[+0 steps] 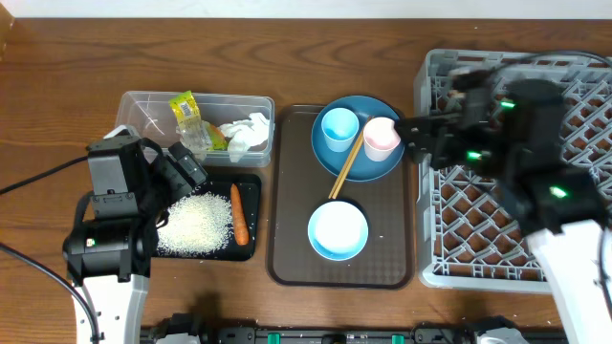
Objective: Sort waste into correct bins and load items into the dishwasher rack
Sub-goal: 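Move right gripper over the blue plate toward the wooden chopsticks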
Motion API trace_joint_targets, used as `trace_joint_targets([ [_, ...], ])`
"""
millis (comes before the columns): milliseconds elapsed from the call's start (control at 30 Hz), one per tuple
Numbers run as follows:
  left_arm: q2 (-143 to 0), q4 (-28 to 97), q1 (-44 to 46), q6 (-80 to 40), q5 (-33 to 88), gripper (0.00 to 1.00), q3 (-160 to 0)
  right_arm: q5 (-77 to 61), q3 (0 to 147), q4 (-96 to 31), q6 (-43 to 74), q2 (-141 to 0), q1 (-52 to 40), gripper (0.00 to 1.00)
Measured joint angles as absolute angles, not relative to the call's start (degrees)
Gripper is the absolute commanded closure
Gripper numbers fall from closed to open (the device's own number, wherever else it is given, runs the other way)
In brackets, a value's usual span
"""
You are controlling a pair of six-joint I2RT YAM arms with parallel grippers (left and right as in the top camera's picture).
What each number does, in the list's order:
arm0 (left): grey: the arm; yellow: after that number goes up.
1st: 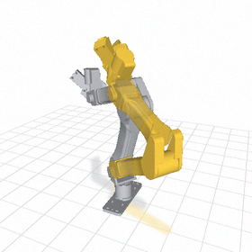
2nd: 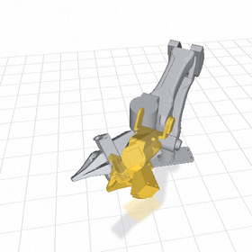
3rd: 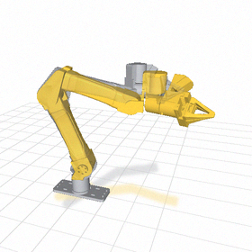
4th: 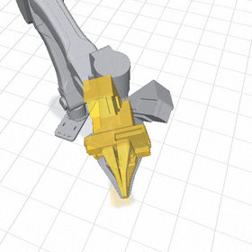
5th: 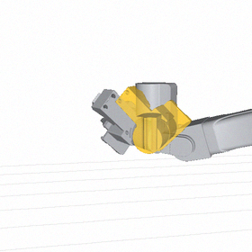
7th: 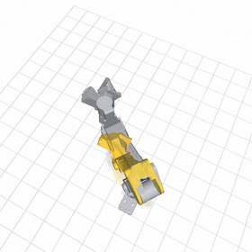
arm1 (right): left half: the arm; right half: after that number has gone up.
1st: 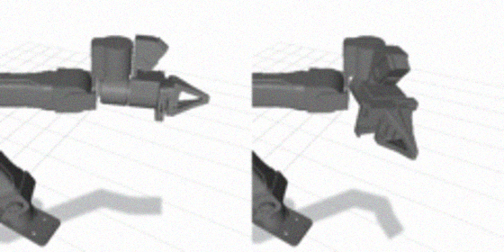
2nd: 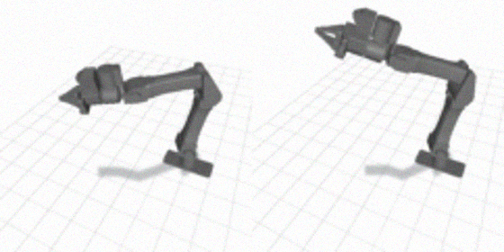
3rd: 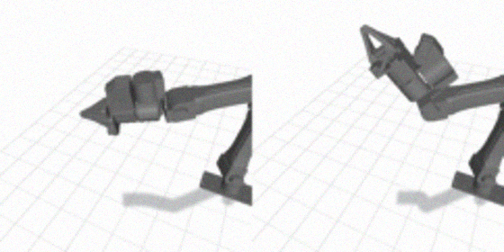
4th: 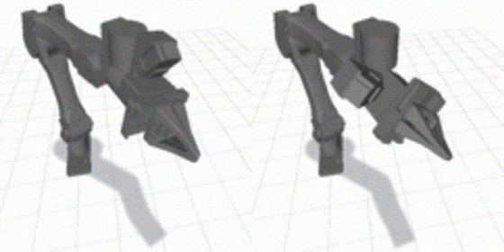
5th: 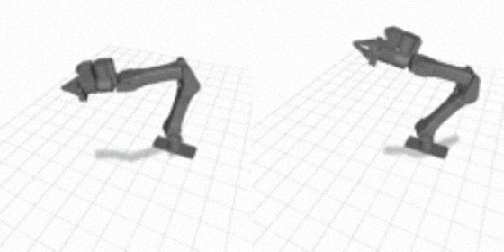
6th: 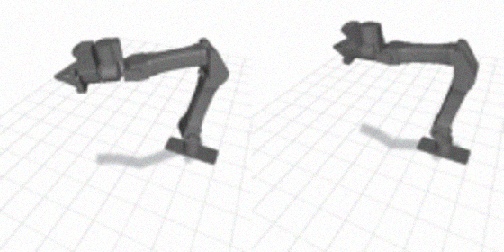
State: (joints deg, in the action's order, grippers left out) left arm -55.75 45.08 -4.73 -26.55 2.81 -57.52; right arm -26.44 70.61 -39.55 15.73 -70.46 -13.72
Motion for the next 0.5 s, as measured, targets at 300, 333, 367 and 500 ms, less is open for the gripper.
trace_joint_targets([
  [300, -55.8, 45.1, -4.7, -26.5, 2.8, 0.01, -57.5, -11.9, 70.6, -37.3, 21.3, -83.2, -32.4, 0.57],
  [333, -55.8, 45.1, -4.7, -26.5, 2.8, 0.01, -57.5, -10.6, 70.6, -37.2, 21.7, -84.4, -33.7, 0.57],
  [367, -55.8, 45.1, -4.7, -26.5, 2.8, 0.01, -57.5, -9.3, 70.6, -37.2, 22.0, -85.3, -34.7, 0.57],
  [500, -55.8, 45.1, -4.7, -26.5, 2.8, 0.01, -57.5, -5.0, 70.6, -35.8, 23.7, -89.8, -37.9, 0.58],
])
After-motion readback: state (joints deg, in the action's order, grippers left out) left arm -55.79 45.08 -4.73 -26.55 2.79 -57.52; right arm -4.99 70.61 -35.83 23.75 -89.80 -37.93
